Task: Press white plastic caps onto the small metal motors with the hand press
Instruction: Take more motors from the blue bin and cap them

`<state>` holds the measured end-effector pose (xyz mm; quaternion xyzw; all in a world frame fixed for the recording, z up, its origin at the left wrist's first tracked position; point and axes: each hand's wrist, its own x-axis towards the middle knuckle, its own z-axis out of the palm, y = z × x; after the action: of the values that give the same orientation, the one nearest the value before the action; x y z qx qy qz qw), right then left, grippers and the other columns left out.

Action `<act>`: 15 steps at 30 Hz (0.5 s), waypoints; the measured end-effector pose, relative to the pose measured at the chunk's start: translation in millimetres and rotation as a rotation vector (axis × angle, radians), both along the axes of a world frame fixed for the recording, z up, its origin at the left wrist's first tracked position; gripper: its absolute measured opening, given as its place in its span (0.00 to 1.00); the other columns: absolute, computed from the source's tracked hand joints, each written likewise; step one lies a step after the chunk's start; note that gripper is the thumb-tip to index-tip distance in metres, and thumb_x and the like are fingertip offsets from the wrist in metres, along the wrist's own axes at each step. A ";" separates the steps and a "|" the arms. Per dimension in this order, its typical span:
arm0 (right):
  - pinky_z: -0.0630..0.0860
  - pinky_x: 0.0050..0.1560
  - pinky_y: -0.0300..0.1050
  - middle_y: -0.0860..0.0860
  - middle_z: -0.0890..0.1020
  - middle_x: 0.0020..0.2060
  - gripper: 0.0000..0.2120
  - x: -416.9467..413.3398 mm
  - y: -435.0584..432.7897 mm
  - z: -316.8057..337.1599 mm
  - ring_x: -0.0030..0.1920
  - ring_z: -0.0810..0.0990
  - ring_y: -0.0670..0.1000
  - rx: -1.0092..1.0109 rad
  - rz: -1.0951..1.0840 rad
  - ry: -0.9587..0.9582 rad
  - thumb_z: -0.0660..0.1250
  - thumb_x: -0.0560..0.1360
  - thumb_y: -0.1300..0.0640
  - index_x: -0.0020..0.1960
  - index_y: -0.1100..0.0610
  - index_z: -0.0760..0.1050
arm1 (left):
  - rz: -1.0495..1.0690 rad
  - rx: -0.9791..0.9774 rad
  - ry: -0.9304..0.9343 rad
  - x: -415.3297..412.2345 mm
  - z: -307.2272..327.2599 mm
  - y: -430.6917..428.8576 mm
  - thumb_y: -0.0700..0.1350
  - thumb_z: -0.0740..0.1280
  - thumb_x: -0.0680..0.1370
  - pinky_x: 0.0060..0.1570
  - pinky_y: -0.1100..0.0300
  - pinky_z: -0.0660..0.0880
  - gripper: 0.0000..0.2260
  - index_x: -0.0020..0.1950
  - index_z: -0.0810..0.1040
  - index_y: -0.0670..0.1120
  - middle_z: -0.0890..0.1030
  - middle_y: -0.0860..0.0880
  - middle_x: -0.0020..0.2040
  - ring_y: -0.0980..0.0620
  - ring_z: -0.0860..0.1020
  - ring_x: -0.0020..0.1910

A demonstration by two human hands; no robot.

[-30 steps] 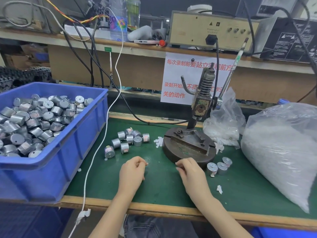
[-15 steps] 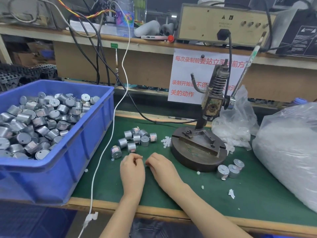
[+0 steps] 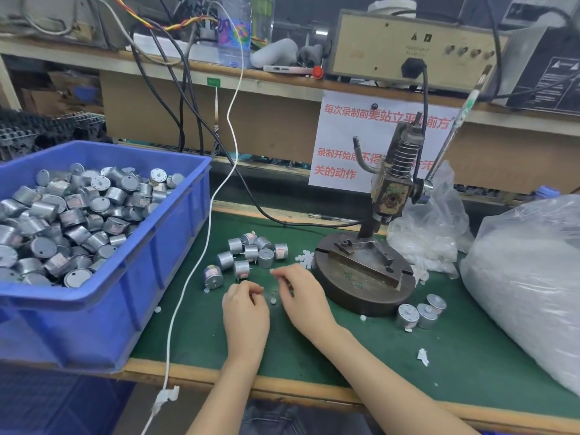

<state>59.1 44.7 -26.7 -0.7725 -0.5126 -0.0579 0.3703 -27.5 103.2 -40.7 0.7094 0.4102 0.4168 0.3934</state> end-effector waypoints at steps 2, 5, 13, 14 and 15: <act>0.67 0.57 0.40 0.54 0.77 0.57 0.14 1.2 12.1 5.1 0.58 0.73 0.53 -0.051 0.025 -0.007 0.58 0.79 0.63 0.63 0.59 0.73 | 0.011 -0.013 0.001 0.3 0.2 1.1 0.30 0.59 0.73 0.50 0.55 0.67 0.09 0.45 0.78 0.37 0.75 0.45 0.44 0.42 0.73 0.50; 0.63 0.65 0.43 0.53 0.72 0.66 0.18 2.5 33.0 12.4 0.66 0.67 0.52 -0.168 0.098 -0.026 0.57 0.79 0.62 0.69 0.58 0.68 | 0.024 -0.023 0.006 1.2 0.3 2.3 0.30 0.59 0.73 0.49 0.55 0.67 0.09 0.44 0.78 0.36 0.77 0.41 0.45 0.42 0.73 0.49; 0.64 0.66 0.50 0.54 0.70 0.68 0.20 10.5 64.7 19.7 0.68 0.65 0.53 -0.469 0.136 -0.237 0.62 0.78 0.56 0.69 0.57 0.67 | 0.020 0.038 0.053 2.8 -2.2 2.4 0.27 0.59 0.71 0.40 0.61 0.58 0.08 0.37 0.77 0.34 0.74 0.41 0.39 0.45 0.69 0.43; 0.67 0.62 0.51 0.54 0.73 0.65 0.19 9.9 65.4 20.7 0.66 0.68 0.55 -0.475 0.133 -0.227 0.63 0.77 0.56 0.67 0.58 0.70 | 0.030 0.030 0.045 3.1 -2.0 2.2 0.28 0.59 0.71 0.39 0.60 0.57 0.08 0.36 0.76 0.34 0.74 0.42 0.38 0.45 0.69 0.43; 0.69 0.59 0.51 0.55 0.75 0.61 0.17 8.7 65.6 22.1 0.63 0.71 0.56 -0.472 0.128 -0.207 0.64 0.76 0.56 0.63 0.59 0.72 | 0.036 0.020 0.039 3.2 -1.8 1.8 0.28 0.59 0.71 0.39 0.60 0.57 0.08 0.36 0.76 0.35 0.73 0.42 0.38 0.45 0.68 0.43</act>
<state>67.8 110.3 -4.6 -0.7934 -0.5949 0.0079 0.1283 -24.3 104.9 -42.5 0.7139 0.4262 0.4140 0.3705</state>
